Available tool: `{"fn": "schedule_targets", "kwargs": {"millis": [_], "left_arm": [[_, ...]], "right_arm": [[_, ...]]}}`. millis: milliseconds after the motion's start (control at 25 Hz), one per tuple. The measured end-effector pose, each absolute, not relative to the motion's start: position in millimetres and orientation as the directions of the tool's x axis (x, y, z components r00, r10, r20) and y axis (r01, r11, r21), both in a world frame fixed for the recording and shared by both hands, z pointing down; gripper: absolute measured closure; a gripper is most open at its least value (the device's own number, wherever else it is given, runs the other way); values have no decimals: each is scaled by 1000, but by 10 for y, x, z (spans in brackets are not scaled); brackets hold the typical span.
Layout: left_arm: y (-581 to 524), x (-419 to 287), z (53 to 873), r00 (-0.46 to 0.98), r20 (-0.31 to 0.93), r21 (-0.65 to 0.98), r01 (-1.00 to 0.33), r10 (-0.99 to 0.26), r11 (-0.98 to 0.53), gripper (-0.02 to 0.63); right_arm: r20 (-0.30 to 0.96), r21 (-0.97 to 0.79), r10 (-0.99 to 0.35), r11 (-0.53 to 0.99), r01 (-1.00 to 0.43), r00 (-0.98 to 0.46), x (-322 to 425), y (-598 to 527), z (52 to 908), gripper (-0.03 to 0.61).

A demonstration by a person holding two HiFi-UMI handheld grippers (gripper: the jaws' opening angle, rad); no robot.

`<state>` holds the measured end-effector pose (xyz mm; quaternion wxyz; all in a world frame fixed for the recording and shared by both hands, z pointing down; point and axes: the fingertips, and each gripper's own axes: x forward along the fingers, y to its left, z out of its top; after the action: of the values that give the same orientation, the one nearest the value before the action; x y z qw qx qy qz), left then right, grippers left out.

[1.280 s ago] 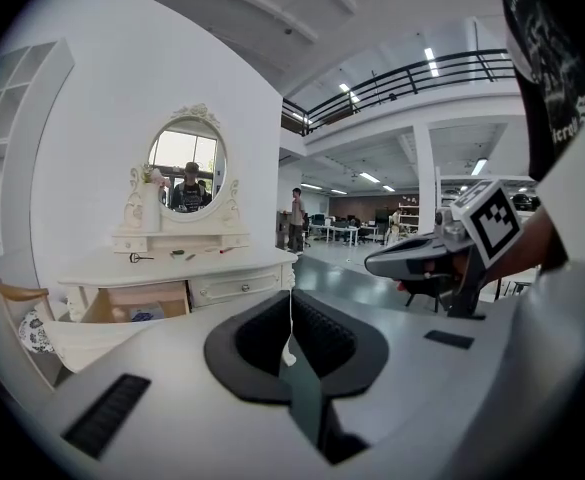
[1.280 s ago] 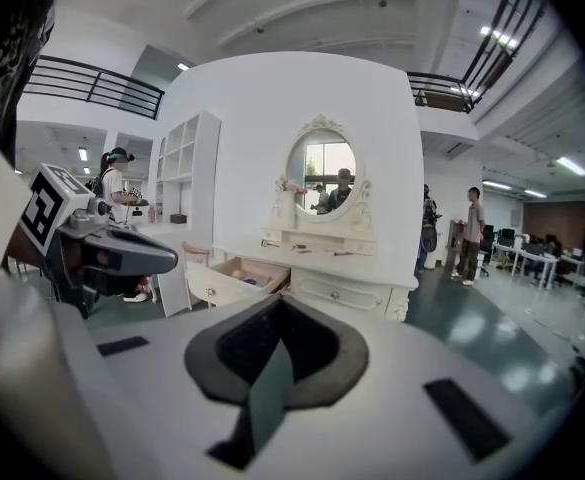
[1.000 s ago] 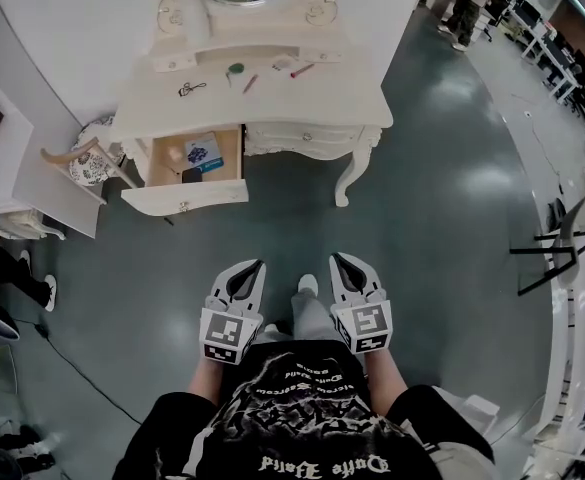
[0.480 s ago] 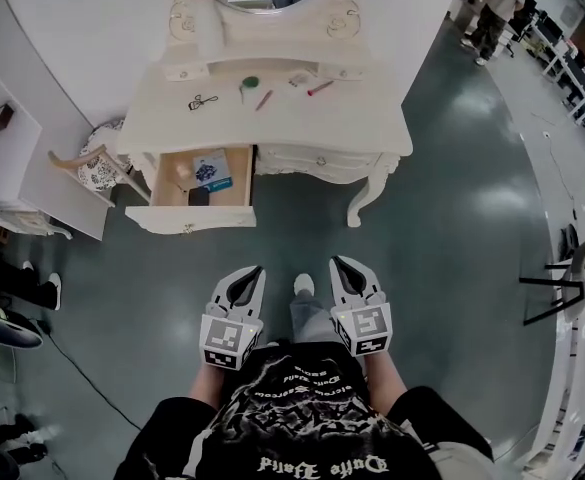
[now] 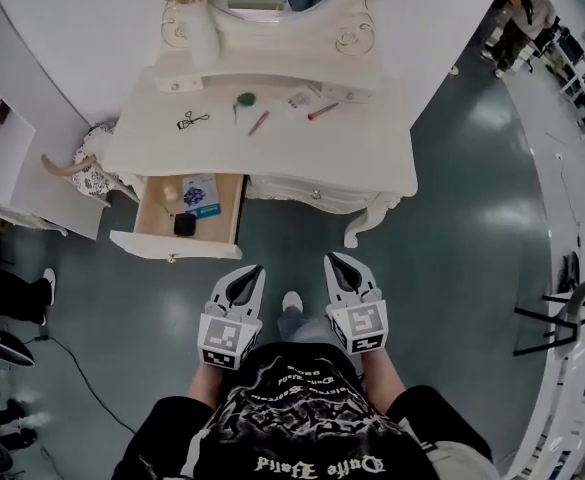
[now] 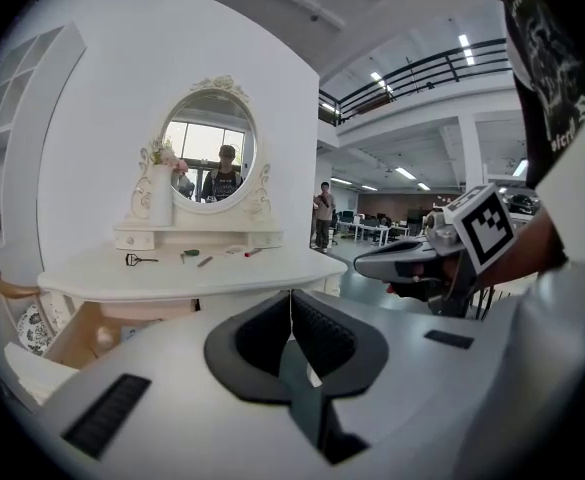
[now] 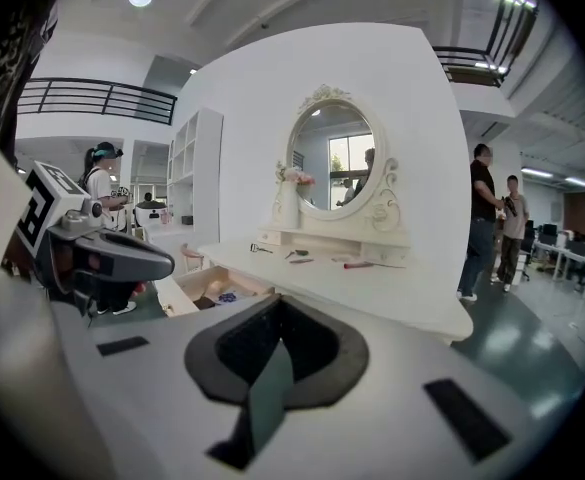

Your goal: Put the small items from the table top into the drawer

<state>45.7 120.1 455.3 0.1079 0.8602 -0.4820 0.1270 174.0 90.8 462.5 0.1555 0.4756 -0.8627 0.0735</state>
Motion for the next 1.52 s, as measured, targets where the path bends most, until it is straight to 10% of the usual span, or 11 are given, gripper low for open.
{"fn": "schedule_targets", "kwargs": {"millis": [1520], "left_arm": [[-167,731,4490,446,322,61,-890,-835,-452,595]], "right_arm": [[342,-10,-800,521,-853,-493,2282,-348,4716,568]]}}
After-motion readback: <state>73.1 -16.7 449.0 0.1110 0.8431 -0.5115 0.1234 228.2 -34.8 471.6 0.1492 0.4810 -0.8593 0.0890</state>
